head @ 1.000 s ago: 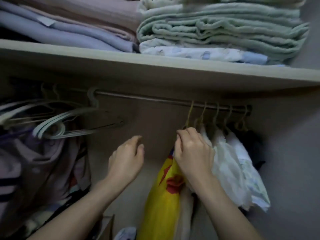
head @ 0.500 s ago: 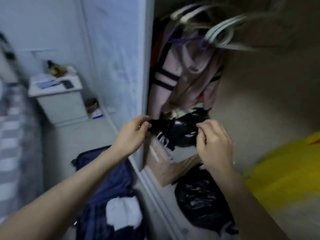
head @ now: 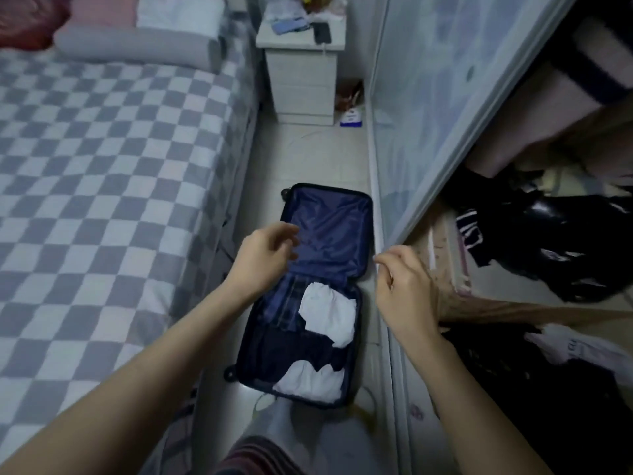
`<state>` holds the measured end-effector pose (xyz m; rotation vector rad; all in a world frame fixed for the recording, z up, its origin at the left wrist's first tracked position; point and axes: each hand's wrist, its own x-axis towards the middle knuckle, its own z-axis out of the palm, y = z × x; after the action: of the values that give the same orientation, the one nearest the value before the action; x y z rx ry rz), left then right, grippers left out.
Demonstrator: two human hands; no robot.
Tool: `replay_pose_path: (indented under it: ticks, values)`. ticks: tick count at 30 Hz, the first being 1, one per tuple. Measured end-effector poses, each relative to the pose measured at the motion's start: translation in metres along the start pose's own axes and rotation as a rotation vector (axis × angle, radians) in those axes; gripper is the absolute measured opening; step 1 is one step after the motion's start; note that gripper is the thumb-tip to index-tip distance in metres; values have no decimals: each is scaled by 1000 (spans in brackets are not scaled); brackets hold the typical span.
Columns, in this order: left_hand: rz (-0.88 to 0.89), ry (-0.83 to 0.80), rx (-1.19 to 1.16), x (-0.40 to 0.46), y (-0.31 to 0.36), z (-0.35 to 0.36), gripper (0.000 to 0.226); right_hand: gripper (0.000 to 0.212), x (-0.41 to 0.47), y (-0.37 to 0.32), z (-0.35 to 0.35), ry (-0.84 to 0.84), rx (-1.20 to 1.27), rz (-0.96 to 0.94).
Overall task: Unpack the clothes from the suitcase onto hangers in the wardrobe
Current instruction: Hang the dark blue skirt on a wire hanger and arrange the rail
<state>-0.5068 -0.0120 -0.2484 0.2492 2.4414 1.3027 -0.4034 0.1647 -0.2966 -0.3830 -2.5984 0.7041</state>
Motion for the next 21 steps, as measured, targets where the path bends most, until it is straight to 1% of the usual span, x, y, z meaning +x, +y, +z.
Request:
replay_pose_path:
  ticks: [3,5,8,11,15,17,21]
  values:
    - [-75,39,-26,-3,-26,8,30,18,3,3,27,-69,54,0]
    - [-116,33,-23,-2,-42,9,29,16,0,3,42,-111,64,46]
    - [-149,36,-17,6,-71,9,28,17,-10,7,58,-169,71,185]
    - [-174,10,13,13,-95,18,28,18,-28,17,71,-259,50,241]
    - [-272,-32,-7,16,-127,42,29,21,-52,36,92,-381,5,337]
    - [-327,-14,-24,16,-144,53,29,23,-61,45,107,-428,14,388]
    - [-431,58,-39,22,-200,80,32,25,-80,71,162,-535,65,459]
